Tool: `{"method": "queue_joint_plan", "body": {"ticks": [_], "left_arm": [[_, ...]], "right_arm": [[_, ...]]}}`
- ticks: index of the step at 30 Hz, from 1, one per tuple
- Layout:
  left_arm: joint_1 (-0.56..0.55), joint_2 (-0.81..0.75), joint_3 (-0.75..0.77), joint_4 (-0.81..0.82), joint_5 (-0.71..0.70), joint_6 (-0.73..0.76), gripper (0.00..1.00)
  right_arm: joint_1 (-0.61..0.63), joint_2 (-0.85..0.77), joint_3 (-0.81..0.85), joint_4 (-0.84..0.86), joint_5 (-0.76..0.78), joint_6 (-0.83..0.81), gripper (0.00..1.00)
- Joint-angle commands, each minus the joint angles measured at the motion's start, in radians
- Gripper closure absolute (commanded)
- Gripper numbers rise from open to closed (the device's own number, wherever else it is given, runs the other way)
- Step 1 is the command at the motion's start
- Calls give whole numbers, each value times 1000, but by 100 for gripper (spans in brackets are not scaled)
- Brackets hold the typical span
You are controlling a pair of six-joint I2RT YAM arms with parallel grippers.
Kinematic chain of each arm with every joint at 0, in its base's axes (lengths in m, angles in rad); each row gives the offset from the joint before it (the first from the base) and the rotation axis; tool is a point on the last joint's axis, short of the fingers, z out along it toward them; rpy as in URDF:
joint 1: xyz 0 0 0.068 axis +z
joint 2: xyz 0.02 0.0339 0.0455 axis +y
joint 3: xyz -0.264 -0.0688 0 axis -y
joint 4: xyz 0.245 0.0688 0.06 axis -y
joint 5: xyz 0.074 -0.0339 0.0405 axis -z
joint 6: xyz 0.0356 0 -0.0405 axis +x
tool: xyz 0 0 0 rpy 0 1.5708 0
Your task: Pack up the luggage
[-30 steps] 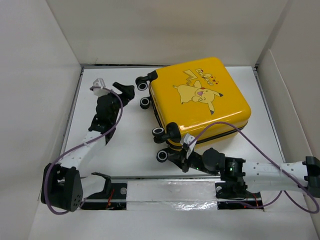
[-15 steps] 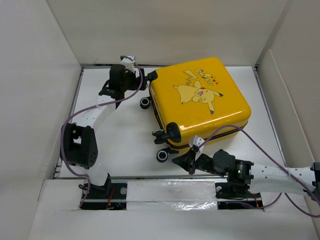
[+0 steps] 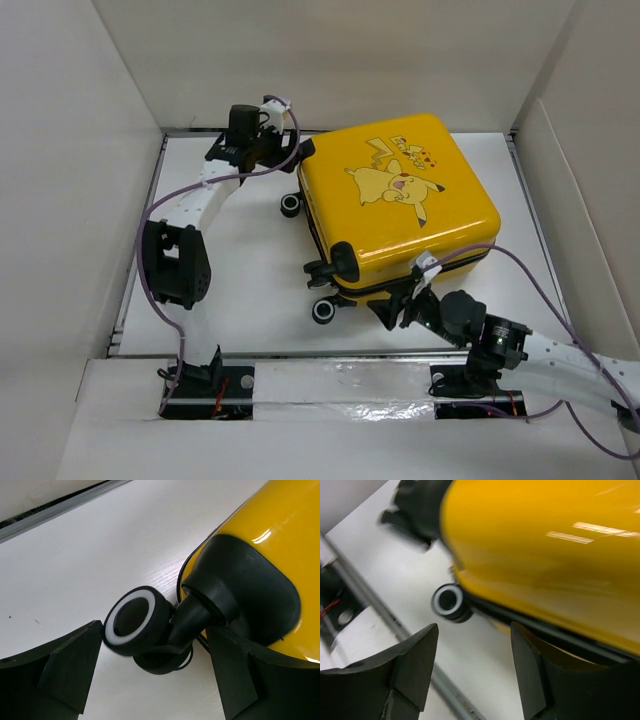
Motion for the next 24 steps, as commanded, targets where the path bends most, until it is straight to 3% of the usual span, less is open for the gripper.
{"method": "queue_joint_plan", "body": {"ticks": [1,8,11,12,14,15,18,24], "left_arm": [[5,47,61,-41,58,62,21],[-34,107,108,8,58,45,37],[-35,117,120,44,40,27,65],[-35,123,123,51,40,13,85],[-44,125,102,74,25,2,100],[-44,122,88,86,-6,-5,100],[-44,84,-22,183,-102,-62,100],[-35,-77,-362,519,-256,-341,100]], "right_arm": [[-121,-57,68,-86,62,8,34],[-393,-86,118,-129,7,-12,33],[-528,-101,131,-143,3,1,31],[-592,-107,132,-141,5,-1,27],[-655,-112,146,-149,32,-2,19],[-686,-111,152,-150,37,-4,9],[-812,-80,199,-140,-19,-22,0],[-1008,-48,296,-126,-92,-32,0]]}}
